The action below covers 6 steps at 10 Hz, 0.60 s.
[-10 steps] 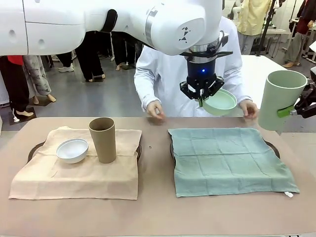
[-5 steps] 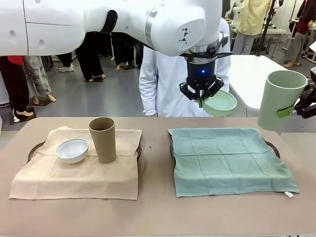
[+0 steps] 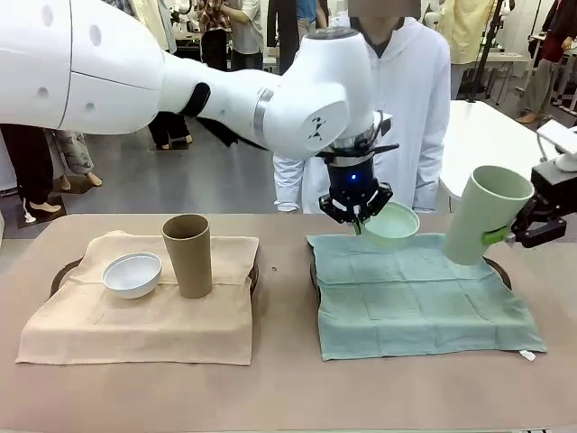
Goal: Set up a tray with a mat and arrange the tableware.
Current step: Place the Picnic Bowl and Reusable plastic cup back onto the Handle tray in front of the human's position.
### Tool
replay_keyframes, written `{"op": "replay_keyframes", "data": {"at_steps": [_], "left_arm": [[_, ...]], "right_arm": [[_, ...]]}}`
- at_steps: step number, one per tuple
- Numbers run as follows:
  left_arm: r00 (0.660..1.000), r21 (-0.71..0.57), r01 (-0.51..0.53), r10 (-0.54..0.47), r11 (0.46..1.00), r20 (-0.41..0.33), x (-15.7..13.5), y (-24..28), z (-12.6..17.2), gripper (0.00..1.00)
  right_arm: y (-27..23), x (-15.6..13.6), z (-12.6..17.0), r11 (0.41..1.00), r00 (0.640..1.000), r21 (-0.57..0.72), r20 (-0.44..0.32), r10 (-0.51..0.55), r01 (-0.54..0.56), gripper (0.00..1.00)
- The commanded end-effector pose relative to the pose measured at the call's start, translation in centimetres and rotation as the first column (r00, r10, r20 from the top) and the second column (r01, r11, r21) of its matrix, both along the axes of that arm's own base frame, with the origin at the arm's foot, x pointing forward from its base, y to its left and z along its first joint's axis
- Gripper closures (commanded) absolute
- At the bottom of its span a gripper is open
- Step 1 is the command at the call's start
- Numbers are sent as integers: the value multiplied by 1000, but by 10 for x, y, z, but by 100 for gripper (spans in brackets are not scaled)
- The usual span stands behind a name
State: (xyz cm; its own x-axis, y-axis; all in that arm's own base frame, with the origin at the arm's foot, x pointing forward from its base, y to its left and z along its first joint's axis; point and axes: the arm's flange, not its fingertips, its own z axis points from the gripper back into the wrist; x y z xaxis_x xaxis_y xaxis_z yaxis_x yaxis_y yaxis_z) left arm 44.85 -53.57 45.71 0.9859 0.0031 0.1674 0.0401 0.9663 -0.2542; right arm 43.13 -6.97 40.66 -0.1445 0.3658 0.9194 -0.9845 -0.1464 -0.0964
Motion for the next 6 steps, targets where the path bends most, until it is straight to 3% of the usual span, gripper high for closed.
{"op": "replay_keyframes", "data": {"at_steps": [1, 3, 6], "left_arm": [[999, -47, 10, -12, 999, -44, -9, 22, -15, 96], [997, -55, 4, -8, 998, -73, -5, 28, -36, 96], [998, -36, -1, -1, 999, -60, -4, 28, -41, 96]], "right_arm": [[-7, 29, -13, 999, 999, 30, -34, 37, -36, 15], [-9, 41, -37, 1000, 996, -5, -88, 6, -6, 15], [-13, 40, -37, 996, 994, -72, -85, -67, 61, 15]]}}
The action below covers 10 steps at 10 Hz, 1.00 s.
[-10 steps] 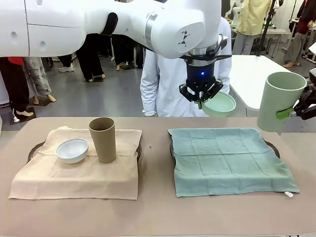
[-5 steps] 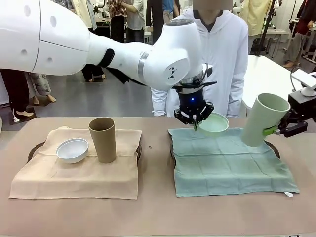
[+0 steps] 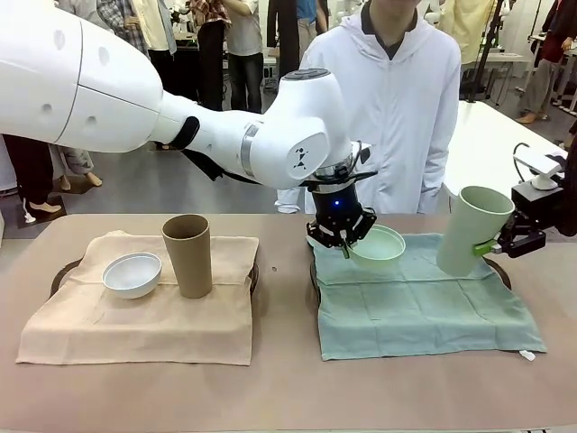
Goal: Set up a tray with a mat and arrange the tableware.
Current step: Place the Picnic Bowl and Reusable plastic cup back onto the Handle tray in front of the human's position.
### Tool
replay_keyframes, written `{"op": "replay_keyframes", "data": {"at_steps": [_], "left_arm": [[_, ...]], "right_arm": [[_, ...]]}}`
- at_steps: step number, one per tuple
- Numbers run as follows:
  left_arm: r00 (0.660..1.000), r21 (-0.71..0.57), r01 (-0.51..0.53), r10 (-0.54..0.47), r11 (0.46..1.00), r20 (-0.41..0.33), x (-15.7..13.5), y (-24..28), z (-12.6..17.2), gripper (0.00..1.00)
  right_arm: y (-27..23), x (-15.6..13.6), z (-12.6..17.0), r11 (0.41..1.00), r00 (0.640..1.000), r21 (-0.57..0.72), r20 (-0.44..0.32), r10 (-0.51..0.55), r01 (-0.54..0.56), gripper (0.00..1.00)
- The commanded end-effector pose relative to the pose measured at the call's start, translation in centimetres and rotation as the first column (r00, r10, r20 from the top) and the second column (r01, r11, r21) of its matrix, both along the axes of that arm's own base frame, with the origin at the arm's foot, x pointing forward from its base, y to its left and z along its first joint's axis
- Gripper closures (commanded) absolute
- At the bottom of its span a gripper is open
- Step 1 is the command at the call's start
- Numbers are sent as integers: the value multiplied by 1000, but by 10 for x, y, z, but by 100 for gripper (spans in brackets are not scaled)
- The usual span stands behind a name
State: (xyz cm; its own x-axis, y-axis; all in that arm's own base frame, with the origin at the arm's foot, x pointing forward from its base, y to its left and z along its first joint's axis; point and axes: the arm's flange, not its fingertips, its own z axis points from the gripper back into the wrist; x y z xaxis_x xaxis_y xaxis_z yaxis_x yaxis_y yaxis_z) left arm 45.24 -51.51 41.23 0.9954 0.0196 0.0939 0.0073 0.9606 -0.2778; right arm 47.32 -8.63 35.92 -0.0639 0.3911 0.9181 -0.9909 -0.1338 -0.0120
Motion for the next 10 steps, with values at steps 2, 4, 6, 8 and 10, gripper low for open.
{"op": "replay_keyframes", "data": {"at_steps": [2, 4, 6, 8, 10], "left_arm": [[1000, -1, -1, 1, 1000, 0, 0, 0, 0, 96], [1000, 0, 0, 0, 1000, 0, 1, -1, 0, 96], [1000, 41, 6, -7, 999, 29, 8, -6, -15, 96], [998, 77, -6, 2, 997, 58, 13, -10, -29, 96], [999, 86, 7, -11, 996, 49, 18, -11, -41, 96]], "right_arm": [[4, -2, -1, 1000, 1000, 21, -4, 23, -23, 15], [1, 0, -1, 1000, 1000, 2, -2, 4, -4, 15], [14, 13, -20, 996, 996, 10, 0, 89, -89, 15], [23, 24, -36, 997, 997, -3, -19, 80, -80, 15], [31, 30, -50, 996, 996, -22, -25, 90, -91, 15]]}}
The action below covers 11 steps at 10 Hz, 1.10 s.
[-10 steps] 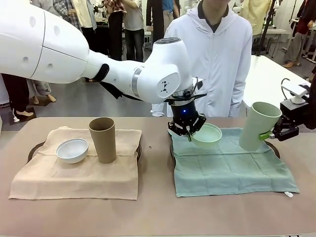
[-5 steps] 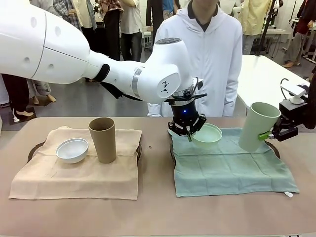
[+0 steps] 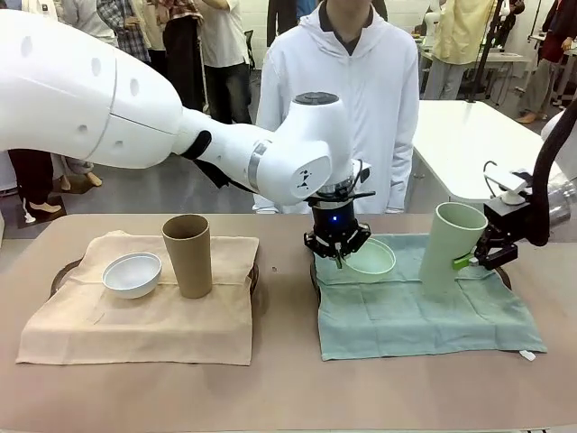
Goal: Set up a tray with a mat and arrange the tableware.
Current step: Place the Picnic Bowl and Reusable plastic cup back onto the Handle tray in front of the human's position.
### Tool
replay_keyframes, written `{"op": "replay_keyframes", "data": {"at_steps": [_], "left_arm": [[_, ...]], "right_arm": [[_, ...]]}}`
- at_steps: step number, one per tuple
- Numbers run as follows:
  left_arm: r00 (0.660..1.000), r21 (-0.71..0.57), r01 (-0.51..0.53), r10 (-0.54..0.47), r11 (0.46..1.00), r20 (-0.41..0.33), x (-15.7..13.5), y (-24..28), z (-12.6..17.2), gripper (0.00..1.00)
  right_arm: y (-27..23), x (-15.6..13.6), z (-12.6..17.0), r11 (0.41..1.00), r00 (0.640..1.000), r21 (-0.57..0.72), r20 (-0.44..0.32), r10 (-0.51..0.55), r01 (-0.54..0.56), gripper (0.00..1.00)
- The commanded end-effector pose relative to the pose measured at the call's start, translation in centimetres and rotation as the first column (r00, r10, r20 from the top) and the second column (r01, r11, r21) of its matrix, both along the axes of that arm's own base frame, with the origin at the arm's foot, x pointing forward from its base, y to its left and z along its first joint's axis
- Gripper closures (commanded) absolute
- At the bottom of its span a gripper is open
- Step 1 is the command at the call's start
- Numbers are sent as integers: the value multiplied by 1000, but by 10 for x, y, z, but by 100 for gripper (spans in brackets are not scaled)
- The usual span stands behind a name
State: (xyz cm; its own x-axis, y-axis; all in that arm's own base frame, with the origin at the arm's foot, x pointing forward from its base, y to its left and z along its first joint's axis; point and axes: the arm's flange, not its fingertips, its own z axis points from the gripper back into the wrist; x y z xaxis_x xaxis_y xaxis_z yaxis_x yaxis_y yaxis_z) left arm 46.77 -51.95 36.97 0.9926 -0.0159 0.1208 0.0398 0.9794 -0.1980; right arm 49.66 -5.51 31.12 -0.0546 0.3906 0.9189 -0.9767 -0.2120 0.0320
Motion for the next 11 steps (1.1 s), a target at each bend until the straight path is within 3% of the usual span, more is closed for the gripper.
{"op": "replay_keyframes", "data": {"at_steps": [1, 6, 7, 8, 9, 10, 11], "left_arm": [[1000, -6, -12, 12, 1000, 9, 6, -6, -7, 96], [1000, -46, -7, 6, 999, -15, 9, -6, -25, 96], [1000, -52, -3, 2, 999, -23, 10, -5, -25, 36], [1000, -52, -7, 5, 999, -29, 9, -6, -25, 36], [999, -47, -15, 13, 999, -40, 8, -5, -23, 0], [998, -29, -27, 25, 999, -61, 7, -3, -20, 72], [998, -19, -25, 24, 1000, -61, 5, -1, -15, 0]], "right_arm": [[3, 12, -9, 1000, 1000, -23, 23, 8, -8, 15], [6, 19, -28, 999, 1000, -34, 3, 25, -25, 15], [6, 19, -27, 999, 1000, -42, -3, 26, -26, 0], [4, 17, -25, 998, 1000, -59, -2, 22, -23, 0], [2, 15, -22, 996, 1000, -94, -14, 5, -7, 0], [-2, 13, -17, 984, 999, -174, -30, -33, 28, 0], [-9, 10, -11, 969, 997, -240, -40, -67, 56, 0]]}}
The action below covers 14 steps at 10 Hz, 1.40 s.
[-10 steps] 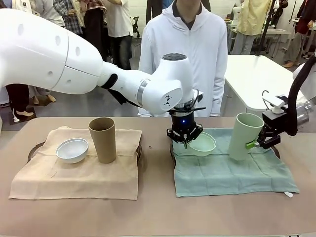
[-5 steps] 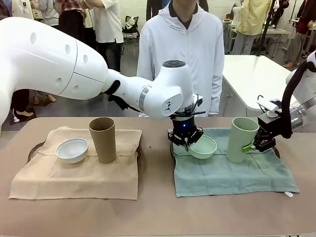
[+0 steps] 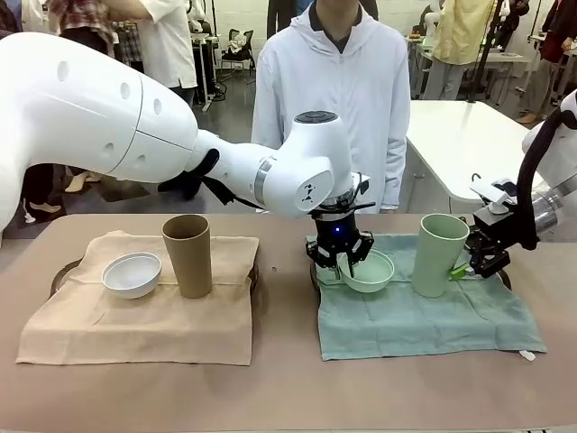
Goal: Set up a tray with a mat and arrange the tableware.
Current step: Place the Picnic Bowl and Reusable plastic cup back onto the Handle tray in front of the human's position.
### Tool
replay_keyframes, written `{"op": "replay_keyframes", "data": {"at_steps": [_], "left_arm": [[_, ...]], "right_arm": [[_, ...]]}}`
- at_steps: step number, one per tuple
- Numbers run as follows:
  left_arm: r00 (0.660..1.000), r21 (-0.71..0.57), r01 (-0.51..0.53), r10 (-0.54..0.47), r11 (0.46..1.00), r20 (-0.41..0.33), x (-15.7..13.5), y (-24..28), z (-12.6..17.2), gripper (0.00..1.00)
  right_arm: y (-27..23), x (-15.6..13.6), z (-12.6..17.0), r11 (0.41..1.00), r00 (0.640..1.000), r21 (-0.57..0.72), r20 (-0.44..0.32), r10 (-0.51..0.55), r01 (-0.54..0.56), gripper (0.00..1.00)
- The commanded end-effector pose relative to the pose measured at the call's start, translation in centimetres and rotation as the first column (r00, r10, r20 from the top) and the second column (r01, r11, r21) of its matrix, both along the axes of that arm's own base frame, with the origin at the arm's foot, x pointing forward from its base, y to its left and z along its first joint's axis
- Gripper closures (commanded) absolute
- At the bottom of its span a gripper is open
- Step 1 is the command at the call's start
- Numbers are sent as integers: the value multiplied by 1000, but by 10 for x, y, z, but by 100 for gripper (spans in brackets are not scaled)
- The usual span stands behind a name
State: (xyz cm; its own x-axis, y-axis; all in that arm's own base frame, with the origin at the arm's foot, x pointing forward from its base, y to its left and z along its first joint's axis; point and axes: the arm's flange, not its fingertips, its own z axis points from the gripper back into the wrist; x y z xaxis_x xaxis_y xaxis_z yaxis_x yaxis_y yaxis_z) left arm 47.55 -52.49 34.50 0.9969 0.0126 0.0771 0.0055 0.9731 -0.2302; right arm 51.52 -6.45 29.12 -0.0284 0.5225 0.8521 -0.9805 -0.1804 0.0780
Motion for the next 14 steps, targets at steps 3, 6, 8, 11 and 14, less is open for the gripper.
{"op": "replay_keyframes", "data": {"at_steps": [3, 6, 8, 11, 14], "left_arm": [[1000, 24, 17, -17, 1000, 8, -17, 10, 31, 32], [996, 95, 72, -76, 993, 41, -33, 11, 70, 0], [993, 124, 82, -91, 989, 69, -43, 8, 99, 0], [992, 188, 67, -86, 980, 97, -56, 3, 147, 0], [987, 214, 10, -44, 977, 157, -63, 11, 198, 0]], "right_arm": [[-25, -28, 50, 960, 986, -229, 6, -165, 162, 0], [-16, -55, 112, 858, 929, -376, 27, -368, 350, 0], [-1, -76, 150, 719, 846, -494, 65, -530, 489, 0], [46, -93, 181, 536, 664, -537, 61, -746, 651, 0], [87, -114, 223, 326, 531, -627, 166, -831, 707, 0]]}}
